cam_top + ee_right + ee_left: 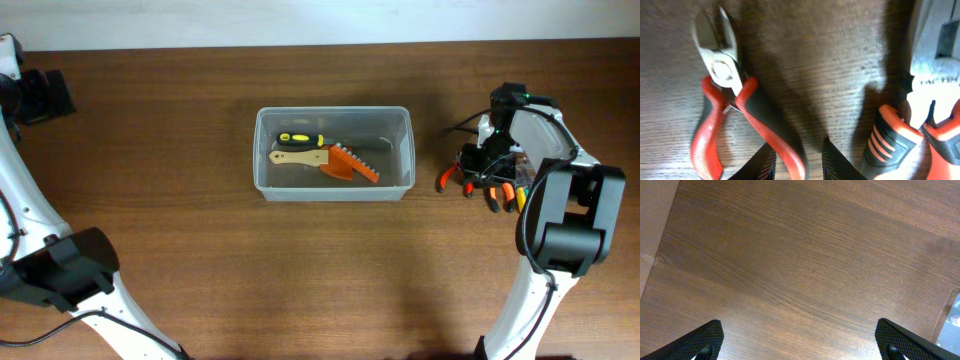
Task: Pack container
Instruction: 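Reach right gripper to the red-black small pliers and grasp them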
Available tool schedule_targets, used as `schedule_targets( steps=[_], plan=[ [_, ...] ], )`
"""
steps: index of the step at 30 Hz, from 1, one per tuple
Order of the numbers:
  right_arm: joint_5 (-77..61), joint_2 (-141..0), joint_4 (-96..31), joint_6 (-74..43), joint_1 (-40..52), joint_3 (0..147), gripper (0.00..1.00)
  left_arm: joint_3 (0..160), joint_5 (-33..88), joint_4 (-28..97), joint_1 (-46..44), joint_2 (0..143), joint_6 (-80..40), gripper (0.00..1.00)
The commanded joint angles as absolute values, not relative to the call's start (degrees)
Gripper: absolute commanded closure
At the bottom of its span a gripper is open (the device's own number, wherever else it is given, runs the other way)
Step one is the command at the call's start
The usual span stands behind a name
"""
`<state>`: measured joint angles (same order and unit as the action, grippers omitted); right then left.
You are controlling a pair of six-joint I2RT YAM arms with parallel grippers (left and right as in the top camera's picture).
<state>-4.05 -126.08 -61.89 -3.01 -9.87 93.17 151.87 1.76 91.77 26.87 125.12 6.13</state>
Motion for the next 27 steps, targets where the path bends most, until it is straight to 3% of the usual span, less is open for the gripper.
schedule_targets(
  steps=[1, 19, 27],
  plan=[
    [-0.32, -128.97, -62.78, -3.44, -9.32, 92.77, 0.69, 151.61, 2.61, 91.81, 27.07, 125.56, 5.39, 0.01],
    [0.71, -128.97, -60.86, 1.30, -6.79, 92.77, 0.69, 151.61, 2.61, 91.83, 27.07, 125.56, 5.39, 0.01],
    [0.71, -128.97, -60.60, 1.28, -5.91, 92.77, 0.82, 151.61, 2.61, 91.83, 27.07, 125.56, 5.39, 0.01]
  ],
)
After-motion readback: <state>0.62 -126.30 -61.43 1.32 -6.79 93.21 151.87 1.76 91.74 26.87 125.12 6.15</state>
